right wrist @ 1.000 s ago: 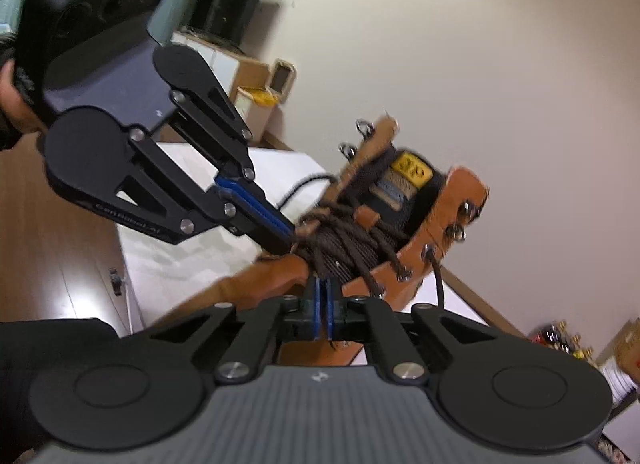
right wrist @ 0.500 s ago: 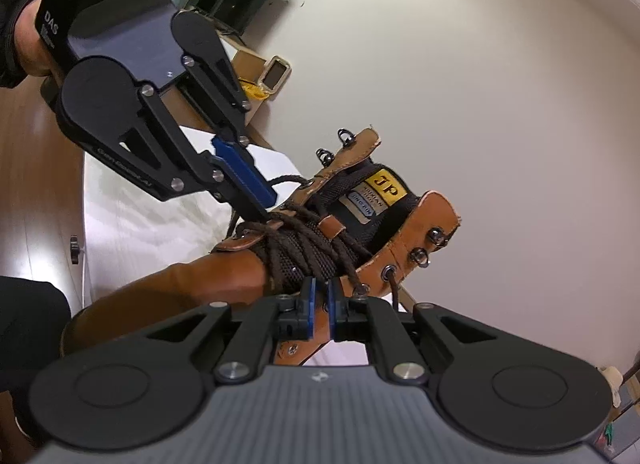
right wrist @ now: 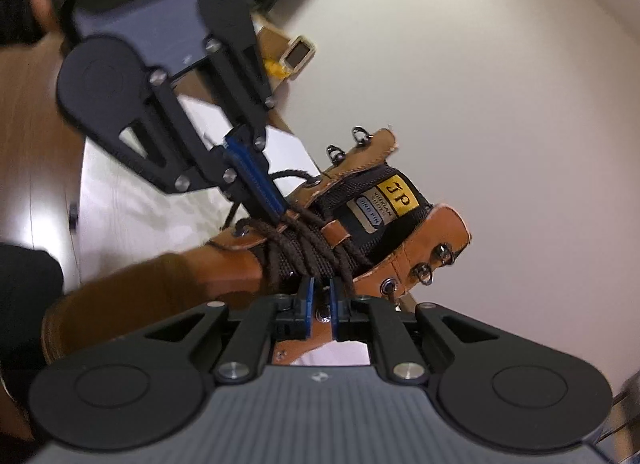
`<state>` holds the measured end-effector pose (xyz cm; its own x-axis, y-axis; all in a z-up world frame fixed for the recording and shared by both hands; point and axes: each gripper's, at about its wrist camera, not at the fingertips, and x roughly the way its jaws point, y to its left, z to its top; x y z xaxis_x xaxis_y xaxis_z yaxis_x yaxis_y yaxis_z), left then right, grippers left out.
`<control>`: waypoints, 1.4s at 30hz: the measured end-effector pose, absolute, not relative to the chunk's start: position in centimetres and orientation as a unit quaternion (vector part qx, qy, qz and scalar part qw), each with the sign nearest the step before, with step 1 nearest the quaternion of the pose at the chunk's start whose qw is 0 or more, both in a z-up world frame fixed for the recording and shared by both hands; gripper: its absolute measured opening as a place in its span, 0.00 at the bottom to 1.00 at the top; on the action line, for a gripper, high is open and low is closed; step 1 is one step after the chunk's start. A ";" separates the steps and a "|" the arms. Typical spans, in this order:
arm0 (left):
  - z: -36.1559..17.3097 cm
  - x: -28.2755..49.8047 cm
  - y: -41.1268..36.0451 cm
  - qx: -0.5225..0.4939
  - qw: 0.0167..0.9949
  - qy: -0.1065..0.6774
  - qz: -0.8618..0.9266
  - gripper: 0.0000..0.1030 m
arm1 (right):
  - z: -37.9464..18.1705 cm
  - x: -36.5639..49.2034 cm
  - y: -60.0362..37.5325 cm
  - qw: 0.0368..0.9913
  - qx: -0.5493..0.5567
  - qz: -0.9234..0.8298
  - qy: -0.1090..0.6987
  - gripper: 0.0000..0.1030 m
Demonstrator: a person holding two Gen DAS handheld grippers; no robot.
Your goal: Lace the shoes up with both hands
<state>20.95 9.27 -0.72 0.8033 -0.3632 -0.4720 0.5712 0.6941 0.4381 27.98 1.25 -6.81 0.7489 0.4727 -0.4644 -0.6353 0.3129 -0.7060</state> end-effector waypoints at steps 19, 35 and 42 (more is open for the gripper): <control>0.3 19.9 9.9 0.235 0.917 0.178 -0.269 0.04 | -5.4 26.1 0.2 0.828 -0.398 0.381 0.104 0.04; -0.2 20.1 9.7 0.319 0.909 0.145 -0.227 0.13 | -6.1 27.4 -0.5 0.831 -0.445 0.327 0.071 0.12; -0.8 20.1 8.2 0.387 0.888 0.133 -0.212 0.13 | -6.5 28.2 0.5 0.821 -0.455 0.337 0.076 0.12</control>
<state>20.08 8.23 -0.85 0.8746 -0.2732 -0.4006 0.4794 0.6111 0.6299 28.21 0.54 -6.54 0.7614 0.4838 -0.4316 -0.6224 0.3588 -0.6956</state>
